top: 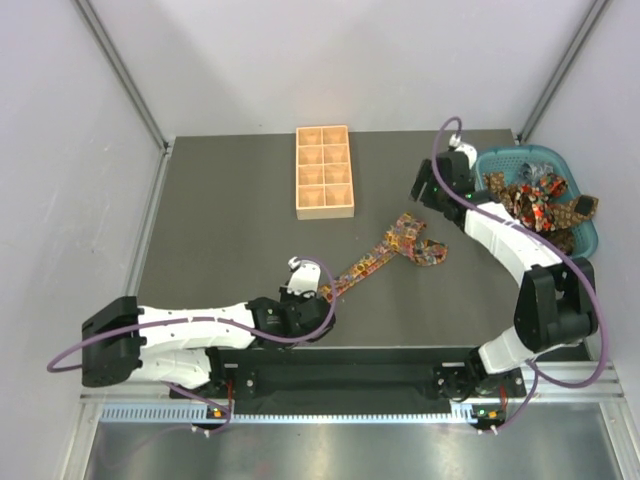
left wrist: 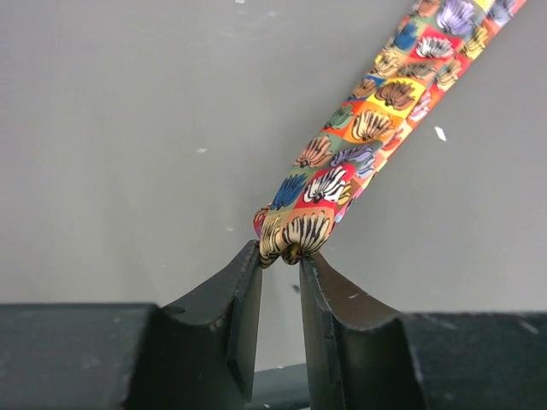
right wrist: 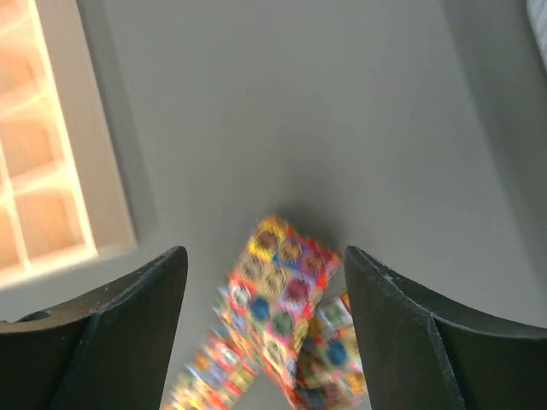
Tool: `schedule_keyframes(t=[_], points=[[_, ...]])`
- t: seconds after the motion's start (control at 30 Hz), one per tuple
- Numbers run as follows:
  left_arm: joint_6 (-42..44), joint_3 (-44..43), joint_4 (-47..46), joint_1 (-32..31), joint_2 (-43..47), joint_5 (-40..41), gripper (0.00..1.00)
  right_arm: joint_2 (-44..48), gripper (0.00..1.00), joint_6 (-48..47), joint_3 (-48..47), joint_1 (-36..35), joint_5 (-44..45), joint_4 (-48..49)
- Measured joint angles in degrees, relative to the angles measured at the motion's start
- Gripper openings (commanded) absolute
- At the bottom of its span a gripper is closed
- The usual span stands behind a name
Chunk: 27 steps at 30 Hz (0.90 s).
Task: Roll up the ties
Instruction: Flatten the tie
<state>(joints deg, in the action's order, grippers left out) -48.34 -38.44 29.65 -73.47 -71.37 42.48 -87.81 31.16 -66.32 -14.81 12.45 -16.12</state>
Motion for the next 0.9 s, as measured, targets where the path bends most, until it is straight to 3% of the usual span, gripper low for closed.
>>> schedule_keyframes(t=[0.2, 0.43, 0.7, 0.8, 0.83, 0.9], points=[[0.13, 2.32, 0.2, 3.96, 3.39, -0.79, 0.28, 8.52, 0.75, -8.83, 12.83, -3.58, -4.17, -0.22], [0.63, 2.58, 0.02, 4.83, 3.45, -1.7, 0.27, 19.67, 0.77, -12.22, 22.47, -3.82, -11.06, 1.09], [1.92, 3.13, -0.5, 4.87, 3.96, -2.62, 0.26, 13.46, 0.74, -13.16, 23.69, -6.49, -14.12, 5.49], [2.05, 3.48, -0.63, 4.87, 4.7, -2.67, 0.25, 8.79, 0.64, -13.16, 23.47, -7.69, -13.88, 6.93], [2.05, 3.61, -0.74, 4.87, 4.94, -2.67, 0.25, 7.45, 0.56, -13.2, 23.39, -7.87, -13.81, 7.37], [2.08, 3.89, -0.92, 4.87, 5.6, -2.71, 0.23, 4.33, 0.29, -13.53, 23.12, -8.15, -13.6, 8.04]])
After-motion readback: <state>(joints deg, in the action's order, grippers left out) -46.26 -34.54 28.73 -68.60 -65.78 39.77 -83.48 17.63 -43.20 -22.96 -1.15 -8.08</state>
